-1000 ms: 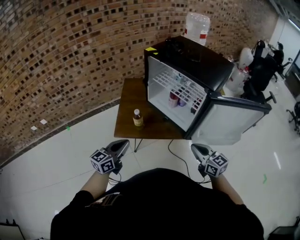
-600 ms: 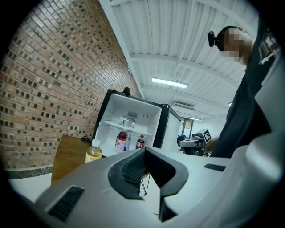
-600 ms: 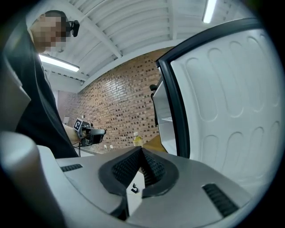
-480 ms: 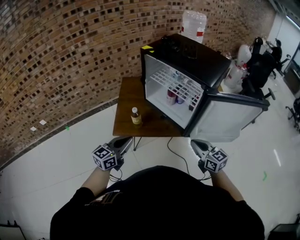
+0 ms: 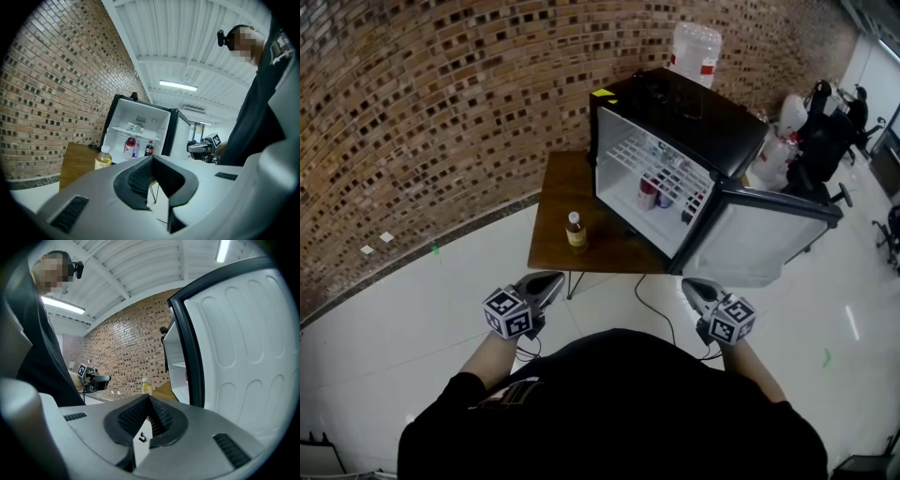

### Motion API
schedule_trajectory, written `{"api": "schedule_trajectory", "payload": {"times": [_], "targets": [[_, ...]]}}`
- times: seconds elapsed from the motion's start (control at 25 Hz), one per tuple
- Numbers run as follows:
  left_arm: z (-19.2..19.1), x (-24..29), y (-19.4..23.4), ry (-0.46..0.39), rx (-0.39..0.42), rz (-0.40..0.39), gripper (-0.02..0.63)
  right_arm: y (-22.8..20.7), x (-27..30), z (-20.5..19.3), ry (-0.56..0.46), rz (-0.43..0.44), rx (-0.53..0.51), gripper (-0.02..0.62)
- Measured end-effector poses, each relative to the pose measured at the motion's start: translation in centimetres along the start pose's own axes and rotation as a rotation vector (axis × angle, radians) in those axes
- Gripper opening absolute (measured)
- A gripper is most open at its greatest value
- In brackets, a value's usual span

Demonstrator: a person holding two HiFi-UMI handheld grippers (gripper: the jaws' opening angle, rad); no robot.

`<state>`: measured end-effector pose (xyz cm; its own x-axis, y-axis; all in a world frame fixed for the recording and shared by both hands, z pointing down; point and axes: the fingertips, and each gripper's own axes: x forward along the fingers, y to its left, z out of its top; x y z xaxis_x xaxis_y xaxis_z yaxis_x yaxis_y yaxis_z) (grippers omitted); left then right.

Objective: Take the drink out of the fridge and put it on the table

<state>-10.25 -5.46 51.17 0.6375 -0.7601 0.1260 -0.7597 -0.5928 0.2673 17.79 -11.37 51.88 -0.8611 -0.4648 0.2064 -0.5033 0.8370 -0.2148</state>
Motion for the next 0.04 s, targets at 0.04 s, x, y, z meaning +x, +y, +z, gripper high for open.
{"api": "schedule_trajectory", "payload": {"times": [0.04], "targets": [[0.01,0.03,-0.02,0.002,0.002,-0.001,0.000,0.01,0.04,0.00,0.001,0.001,-0.001,0.000]]}}
